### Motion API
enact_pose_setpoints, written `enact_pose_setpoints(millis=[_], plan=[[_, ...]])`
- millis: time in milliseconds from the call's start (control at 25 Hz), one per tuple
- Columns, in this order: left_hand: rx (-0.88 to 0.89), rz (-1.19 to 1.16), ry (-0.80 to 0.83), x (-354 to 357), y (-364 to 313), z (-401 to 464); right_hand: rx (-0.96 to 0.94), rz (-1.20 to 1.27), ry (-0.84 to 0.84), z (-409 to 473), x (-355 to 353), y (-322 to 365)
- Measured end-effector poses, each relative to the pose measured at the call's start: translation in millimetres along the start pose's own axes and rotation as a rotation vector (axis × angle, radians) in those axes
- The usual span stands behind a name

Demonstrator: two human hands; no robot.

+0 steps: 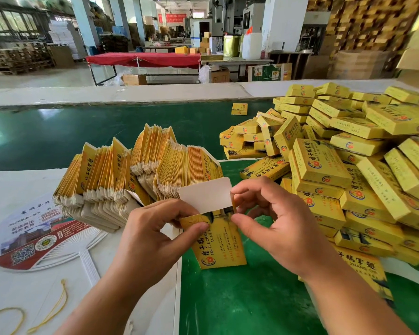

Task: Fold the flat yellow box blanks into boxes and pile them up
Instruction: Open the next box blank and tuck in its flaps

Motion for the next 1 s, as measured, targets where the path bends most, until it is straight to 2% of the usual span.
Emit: enact_pose_setpoints(millis=[480,640,760,880,1000], plan=[[0.055,0.089,0.061,5,-14,1,-0.074,-0.073,0.071,4,4,6],[0.048,0.029,-0.035,-2,-13,-2,-0.072,-0.053,0.025,3,6,4],[-0.055,-0.167,-0.123,-7,0,-4,0.017,0.131,-0.037,-1,9,-3],[-0.087,-0.231,-0.040,-1,9,-2,0.058,0.174,-0.002,0,14,-10],[-0.057,-0.259,0.050,0,12,0,0.023,0.193,0.049,2,14,-8]])
Point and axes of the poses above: each hand's wrist, its own z-axis towards the middle knuckle, its own x-axis out of the palm, y = z × x, the point moved 6 cm from there along z, towards the middle knuckle, and after that the axes turned 14 degrees about y, right-handed, at the moved point
